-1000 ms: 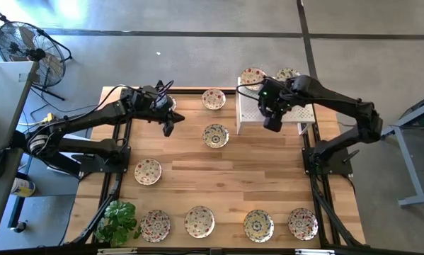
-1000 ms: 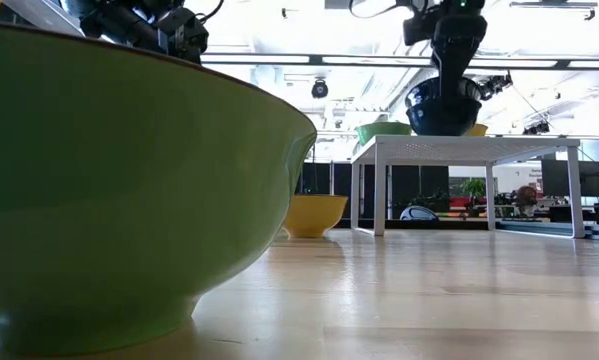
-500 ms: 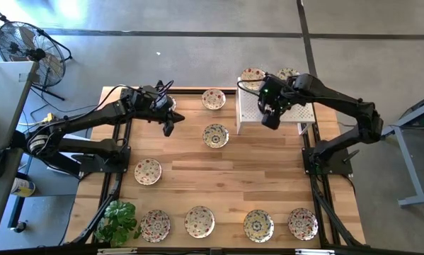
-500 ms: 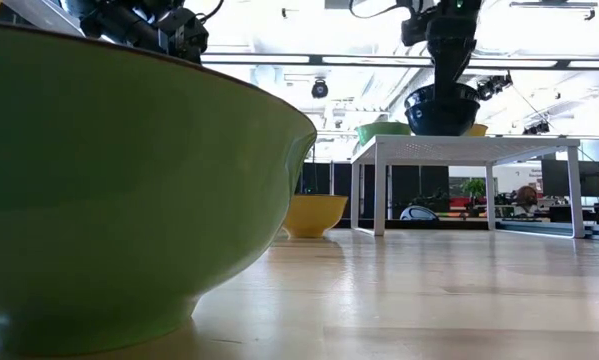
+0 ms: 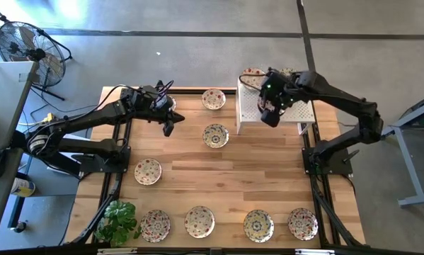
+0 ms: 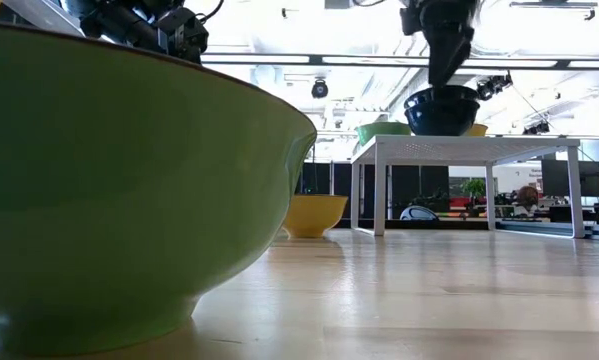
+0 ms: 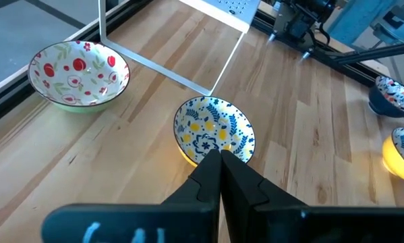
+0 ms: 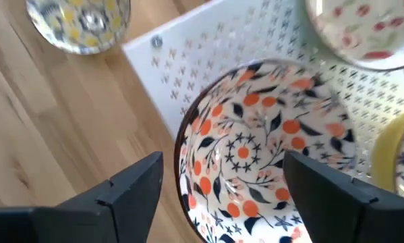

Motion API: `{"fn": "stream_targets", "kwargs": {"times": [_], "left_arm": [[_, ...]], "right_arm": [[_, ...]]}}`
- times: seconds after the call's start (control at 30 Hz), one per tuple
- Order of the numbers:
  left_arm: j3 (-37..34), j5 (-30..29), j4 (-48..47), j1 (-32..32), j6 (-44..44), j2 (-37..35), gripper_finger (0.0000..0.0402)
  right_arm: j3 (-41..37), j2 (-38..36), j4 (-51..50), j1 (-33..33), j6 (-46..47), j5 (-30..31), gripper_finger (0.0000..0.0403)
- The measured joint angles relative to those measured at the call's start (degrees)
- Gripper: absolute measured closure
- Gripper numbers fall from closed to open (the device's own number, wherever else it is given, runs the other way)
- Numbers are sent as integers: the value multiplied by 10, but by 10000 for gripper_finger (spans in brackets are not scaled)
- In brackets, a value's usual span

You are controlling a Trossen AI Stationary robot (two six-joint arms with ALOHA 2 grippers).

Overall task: Pick & Place Mini bowls
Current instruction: Stack the black patterned bowl on top of the black patterned bowl on the shelf

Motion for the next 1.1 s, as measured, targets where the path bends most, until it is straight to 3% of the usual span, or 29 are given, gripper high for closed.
{"fn": "stream_targets", "kwargs": {"times": [0.13,0.23,0.57,0.8,1.1], "left_arm": [[0,0,0,0,0,0,401],[0,0,0,0,0,0,401],[0,-1,0,0,1,0,401],[0,0,0,0,0,0,401],[0,0,-6,0,0,0,401]], "right_arm": [[33,-1,4,12,40,-36,116],[27,-1,7,25,62,-59,147],[-21,0,17,20,107,-42,387],[-21,0,31,9,103,-41,368],[-22,-2,71,46,140,-67,397]]}}
